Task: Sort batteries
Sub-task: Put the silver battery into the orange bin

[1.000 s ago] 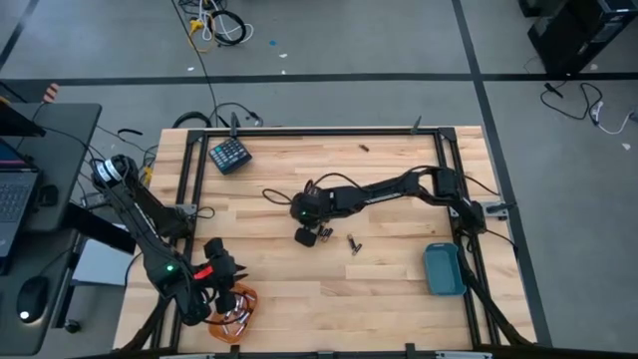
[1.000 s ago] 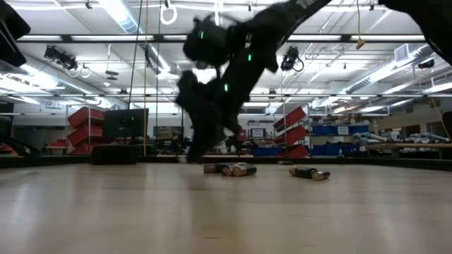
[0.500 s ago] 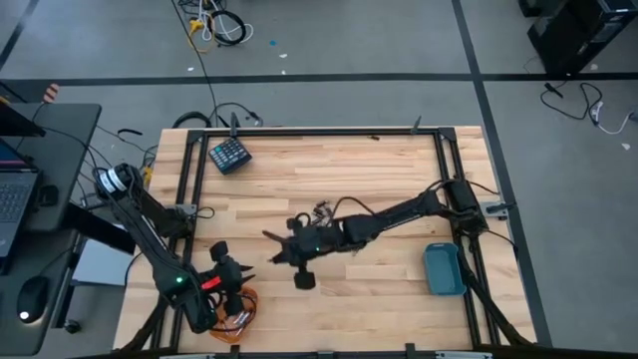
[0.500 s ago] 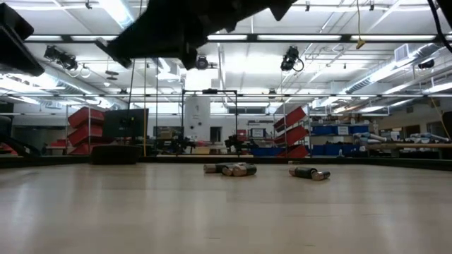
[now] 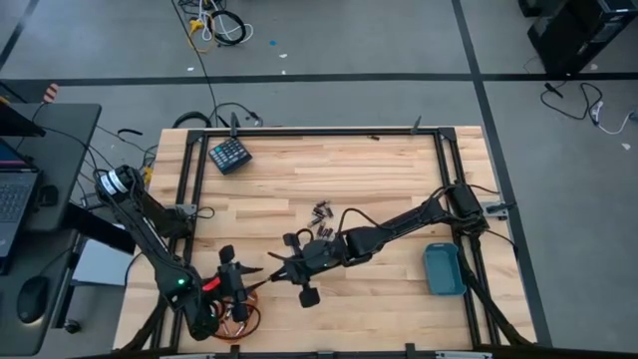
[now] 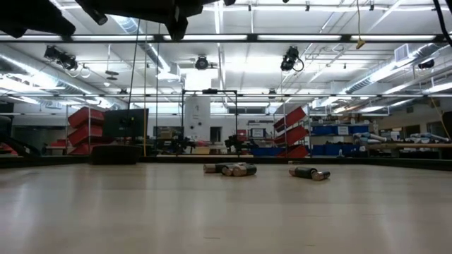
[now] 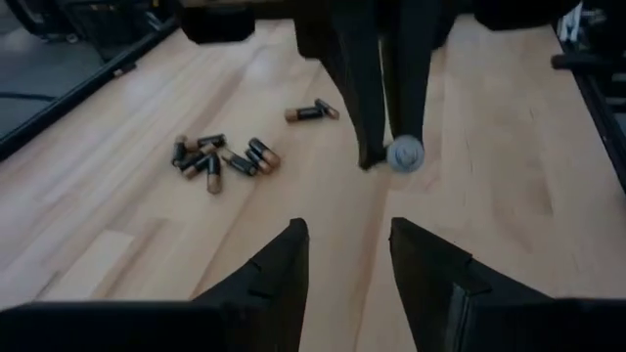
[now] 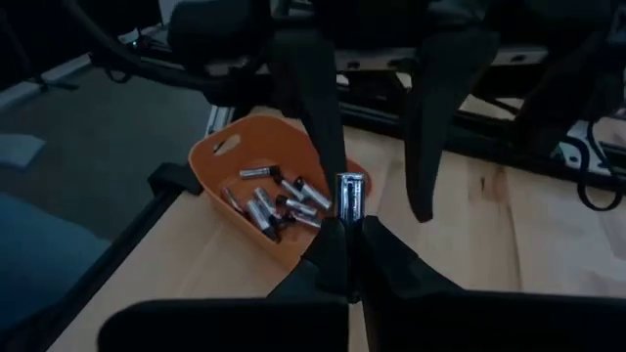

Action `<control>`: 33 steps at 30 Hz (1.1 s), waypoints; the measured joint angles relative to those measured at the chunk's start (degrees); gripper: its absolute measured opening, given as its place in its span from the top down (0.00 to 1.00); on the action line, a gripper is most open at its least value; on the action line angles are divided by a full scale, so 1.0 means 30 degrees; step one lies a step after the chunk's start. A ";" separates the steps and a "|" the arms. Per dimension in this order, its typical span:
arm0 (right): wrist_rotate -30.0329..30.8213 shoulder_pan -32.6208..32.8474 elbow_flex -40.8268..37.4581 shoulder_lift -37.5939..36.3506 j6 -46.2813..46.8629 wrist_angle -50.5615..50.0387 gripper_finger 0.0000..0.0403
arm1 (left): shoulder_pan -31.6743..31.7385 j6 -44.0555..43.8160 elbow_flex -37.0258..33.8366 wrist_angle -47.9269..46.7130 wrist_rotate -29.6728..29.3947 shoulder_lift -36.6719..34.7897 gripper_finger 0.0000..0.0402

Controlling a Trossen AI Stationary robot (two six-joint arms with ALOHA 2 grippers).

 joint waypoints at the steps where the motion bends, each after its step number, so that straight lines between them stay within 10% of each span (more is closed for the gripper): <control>1: 0.0042 0.0005 0.0000 0.0000 0.0000 0.0006 1.00 | 0.0000 0.0313 0.0000 0.0265 -0.0091 0.0000 0.64; 20: 0.1464 -0.0036 0.0015 0.0000 0.1034 -0.1294 1.00 | 0.0248 0.1406 0.0012 0.1205 0.1339 -0.0524 0.64; 33: 0.1976 -0.1234 0.0022 -0.0001 0.4904 -0.5058 1.00 | 0.2670 -0.7681 0.1533 -1.3101 0.5156 -0.1971 0.65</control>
